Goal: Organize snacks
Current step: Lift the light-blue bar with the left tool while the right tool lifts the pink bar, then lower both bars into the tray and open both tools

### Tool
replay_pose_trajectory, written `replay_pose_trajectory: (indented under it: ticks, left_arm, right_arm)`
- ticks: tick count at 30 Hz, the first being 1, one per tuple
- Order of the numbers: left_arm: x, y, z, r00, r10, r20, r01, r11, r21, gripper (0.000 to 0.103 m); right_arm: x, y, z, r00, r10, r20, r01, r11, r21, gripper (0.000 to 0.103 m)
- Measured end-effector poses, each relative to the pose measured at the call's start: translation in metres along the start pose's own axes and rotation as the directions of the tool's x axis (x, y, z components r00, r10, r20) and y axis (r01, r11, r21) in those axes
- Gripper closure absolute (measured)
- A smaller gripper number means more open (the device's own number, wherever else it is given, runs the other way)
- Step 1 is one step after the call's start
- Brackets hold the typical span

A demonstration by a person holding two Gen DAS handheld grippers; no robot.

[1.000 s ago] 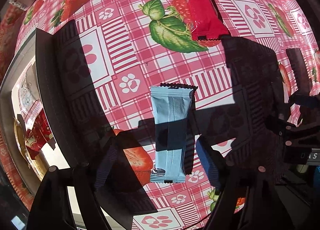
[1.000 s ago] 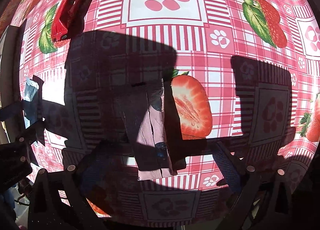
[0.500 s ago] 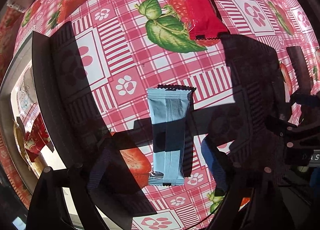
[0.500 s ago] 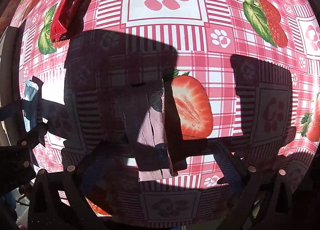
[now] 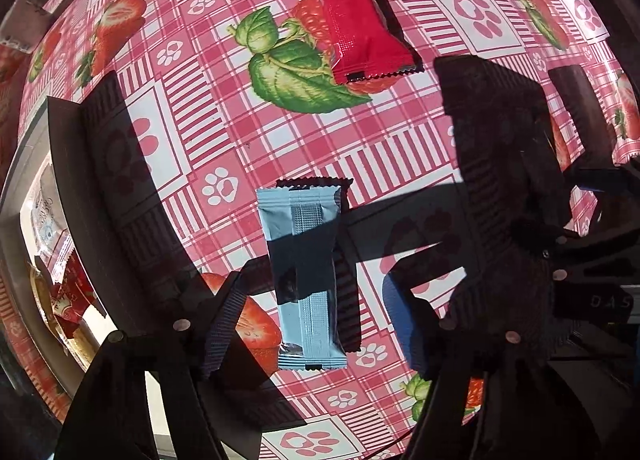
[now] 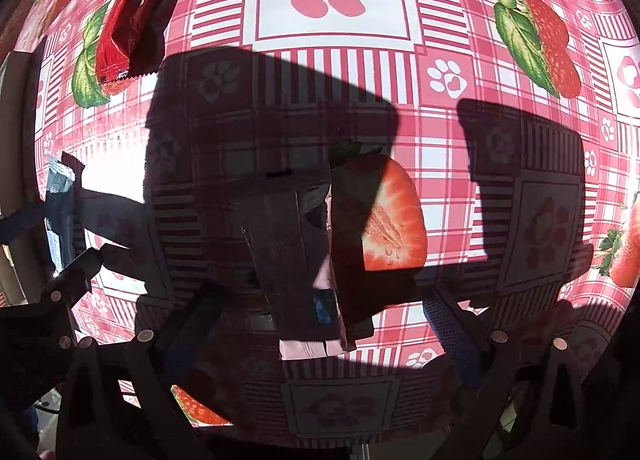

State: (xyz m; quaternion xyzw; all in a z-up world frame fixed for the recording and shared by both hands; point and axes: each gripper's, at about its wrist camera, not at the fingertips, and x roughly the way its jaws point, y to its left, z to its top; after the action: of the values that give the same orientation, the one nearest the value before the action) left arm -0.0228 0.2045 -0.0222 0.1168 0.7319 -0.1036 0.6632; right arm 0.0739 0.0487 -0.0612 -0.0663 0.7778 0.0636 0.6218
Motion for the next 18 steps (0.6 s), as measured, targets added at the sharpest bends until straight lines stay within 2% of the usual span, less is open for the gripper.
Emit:
replay_pose_trajectory:
  ticks: [1,2,3,4,5,8,11,18]
  left_arm:
    - [-0.002,-0.004,0.0,1.0,0.0,0.004,0.0,1.0,0.015,0.053]
    - [-0.004,-0.007,0.001,1.0,0.0,0.004,0.0,1.0,0.025,0.068]
    - [-0.004,-0.008,0.001,1.0,-0.01,0.002,0.01,1.0,0.025,0.077]
    - [-0.005,-0.007,0.001,1.0,-0.028,-0.001,0.028,0.999,0.017,0.078]
    - [-0.005,-0.006,0.001,0.999,-0.045,-0.005,0.045,0.999,0.003,0.078]
    - [-0.013,0.002,-0.002,0.997,-0.07,0.018,0.07,0.997,-0.028,0.078]
    - [-0.027,0.008,-0.006,0.995,-0.088,0.053,0.09,0.995,-0.037,0.078]
    - [-0.051,0.025,-0.017,0.989,-0.105,0.106,0.112,0.992,-0.055,0.078]
  right_arm:
    - [-0.005,0.002,-0.001,1.0,-0.002,0.011,0.002,1.0,-0.012,0.02]
    - [-0.01,0.005,-0.002,1.0,-0.004,0.024,0.004,1.0,-0.025,0.037]
    - [-0.015,0.008,-0.003,0.999,-0.006,0.037,0.008,0.999,-0.04,0.062]
    - [-0.019,0.011,-0.003,0.999,-0.007,0.05,0.01,0.998,-0.054,0.076]
    - [-0.021,0.012,-0.002,0.999,-0.006,0.052,0.009,0.998,-0.06,0.079]
    - [-0.028,0.008,-0.002,0.996,0.046,0.072,-0.044,0.999,-0.027,0.079]
    - [-0.036,0.002,-0.003,0.986,0.144,0.085,-0.145,0.989,0.003,0.079]
    - [-0.057,0.01,-0.001,0.978,0.181,0.104,-0.18,0.983,-0.015,0.079]
